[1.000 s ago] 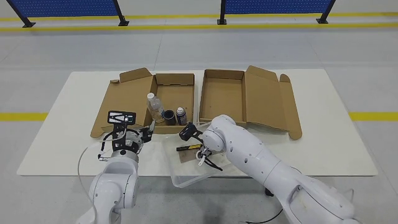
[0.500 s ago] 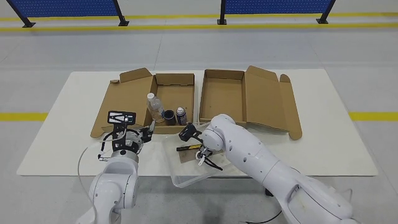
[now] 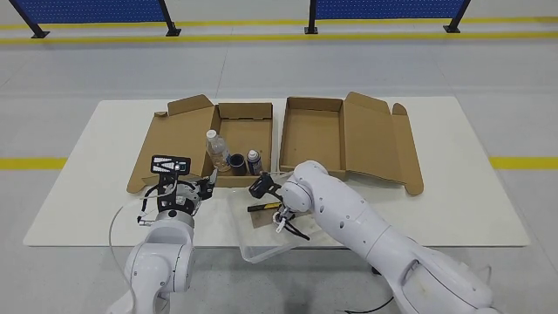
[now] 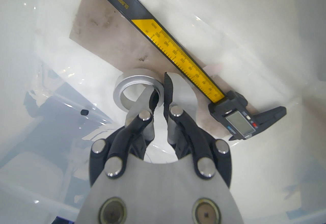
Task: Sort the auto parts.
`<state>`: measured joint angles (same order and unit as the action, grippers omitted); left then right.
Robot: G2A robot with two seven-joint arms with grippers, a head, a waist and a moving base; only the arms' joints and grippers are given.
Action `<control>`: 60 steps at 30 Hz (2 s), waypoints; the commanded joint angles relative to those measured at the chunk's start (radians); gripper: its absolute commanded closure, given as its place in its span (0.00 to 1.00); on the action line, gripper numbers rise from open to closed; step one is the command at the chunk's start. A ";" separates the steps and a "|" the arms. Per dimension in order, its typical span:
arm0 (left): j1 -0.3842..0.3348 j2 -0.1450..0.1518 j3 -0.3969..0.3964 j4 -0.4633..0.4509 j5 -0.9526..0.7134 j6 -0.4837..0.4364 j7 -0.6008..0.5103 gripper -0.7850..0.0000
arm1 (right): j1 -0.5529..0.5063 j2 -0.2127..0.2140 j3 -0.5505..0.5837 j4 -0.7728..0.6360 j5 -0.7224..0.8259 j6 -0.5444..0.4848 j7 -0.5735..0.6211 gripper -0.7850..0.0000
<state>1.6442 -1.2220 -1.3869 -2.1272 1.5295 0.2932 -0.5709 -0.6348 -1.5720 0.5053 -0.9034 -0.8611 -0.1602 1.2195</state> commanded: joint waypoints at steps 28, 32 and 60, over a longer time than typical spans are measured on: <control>0.000 0.000 0.000 0.000 0.000 0.000 0.000 0.00 | -0.422 0.195 0.566 -0.641 0.166 0.046 -0.046 1.00; 0.000 0.000 0.000 0.000 0.000 0.000 0.000 0.00 | -0.468 0.203 0.613 -0.637 0.283 -0.007 -0.090 1.00; 0.000 0.000 0.000 0.000 0.000 0.000 0.000 0.00 | -0.286 0.253 0.700 -0.619 -0.153 0.132 -0.107 1.00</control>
<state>1.6442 -1.2220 -1.3869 -2.1272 1.5295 0.2932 -0.5709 -0.9307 -1.3196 1.2023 -1.5436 -1.0055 -0.0320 1.1140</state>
